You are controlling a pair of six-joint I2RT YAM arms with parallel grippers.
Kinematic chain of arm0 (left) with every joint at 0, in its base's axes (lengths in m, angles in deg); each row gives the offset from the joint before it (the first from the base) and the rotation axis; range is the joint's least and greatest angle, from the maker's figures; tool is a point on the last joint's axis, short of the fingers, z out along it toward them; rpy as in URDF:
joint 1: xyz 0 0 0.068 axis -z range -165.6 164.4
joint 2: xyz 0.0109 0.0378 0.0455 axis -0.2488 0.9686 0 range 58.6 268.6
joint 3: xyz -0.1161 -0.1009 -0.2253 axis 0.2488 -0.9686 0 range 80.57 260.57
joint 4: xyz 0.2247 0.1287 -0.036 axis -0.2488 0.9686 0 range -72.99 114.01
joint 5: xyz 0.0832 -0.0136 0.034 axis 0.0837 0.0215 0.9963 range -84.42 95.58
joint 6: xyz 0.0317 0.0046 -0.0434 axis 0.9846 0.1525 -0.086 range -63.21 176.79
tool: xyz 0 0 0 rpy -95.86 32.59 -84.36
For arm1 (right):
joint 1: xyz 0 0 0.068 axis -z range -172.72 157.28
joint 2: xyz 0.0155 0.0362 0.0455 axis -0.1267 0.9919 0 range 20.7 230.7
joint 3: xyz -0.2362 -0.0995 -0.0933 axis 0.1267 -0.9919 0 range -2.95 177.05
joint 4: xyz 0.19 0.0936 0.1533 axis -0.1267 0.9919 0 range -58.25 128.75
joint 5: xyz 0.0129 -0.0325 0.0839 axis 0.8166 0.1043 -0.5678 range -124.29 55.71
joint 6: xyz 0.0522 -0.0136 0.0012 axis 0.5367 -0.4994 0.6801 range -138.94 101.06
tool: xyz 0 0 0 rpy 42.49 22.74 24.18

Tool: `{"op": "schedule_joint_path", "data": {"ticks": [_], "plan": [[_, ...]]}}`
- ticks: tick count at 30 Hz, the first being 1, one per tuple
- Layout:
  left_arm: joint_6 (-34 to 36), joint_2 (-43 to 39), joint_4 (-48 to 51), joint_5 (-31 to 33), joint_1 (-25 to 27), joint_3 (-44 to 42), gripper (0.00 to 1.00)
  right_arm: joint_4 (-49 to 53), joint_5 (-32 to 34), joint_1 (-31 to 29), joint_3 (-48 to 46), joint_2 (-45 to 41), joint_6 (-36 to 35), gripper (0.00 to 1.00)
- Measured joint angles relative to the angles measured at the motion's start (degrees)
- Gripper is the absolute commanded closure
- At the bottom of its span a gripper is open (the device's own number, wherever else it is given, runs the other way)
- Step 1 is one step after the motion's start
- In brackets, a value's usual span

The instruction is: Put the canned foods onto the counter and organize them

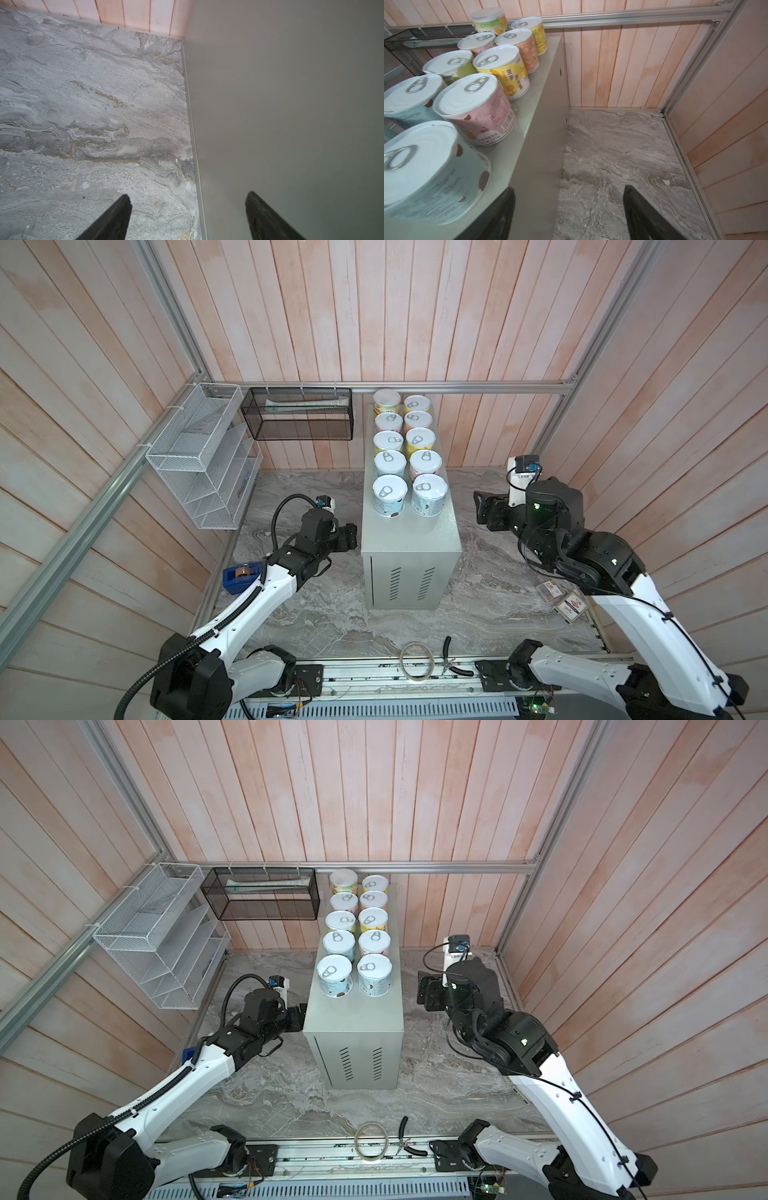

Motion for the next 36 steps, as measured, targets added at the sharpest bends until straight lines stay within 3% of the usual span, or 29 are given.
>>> {"op": "schedule_joint_path", "data": {"ticks": [3, 9, 15, 19, 23, 27, 33, 36], "plan": [[0.0, 0.0, 0.0, 0.9, -0.8, 0.0, 0.1, -3.7, -2.0, 3.2, -4.3, -1.2, -0.3, 0.02], [-0.3, -1.6, -0.5, 2.7, -2.4, -1.0, 0.05, -10.8, -3.3, 7.7, -14.5, -1.4, -0.9, 0.02], [-1.3, -4.9, -2.6, 6.8, -2.8, -5.9, 0.0, -28.0, 3.7, 11.2, -37.3, -6.6, -6.0, 0.02], [-0.9, -8.9, -5.7, 10.5, -2.8, -11.7, 0.0, -43.4, 5.4, 19.0, -55.4, -9.0, -9.6, 0.02], [2.6, -16.0, -12.3, 13.1, -2.8, -20.6, 0.0, -56.5, 2.8, 27.5, -66.3, -9.2, -10.2, 0.02], [7.9, -20.8, -20.0, 17.3, -3.0, -28.0, 0.0, -70.4, 2.2, 30.4, -68.6, 0.0, -11.7, 0.02], [13.1, -21.0, -31.0, 24.6, -3.8, -34.4, 0.0, -94.3, 2.6, 31.5, -70.1, 20.1, -15.5, 0.02], [15.6, -20.5, -39.3, 26.4, -4.9, -40.6, 0.0, -100.8, 0.3, 32.8, -70.3, 24.5, -16.2, 0.02]]}}
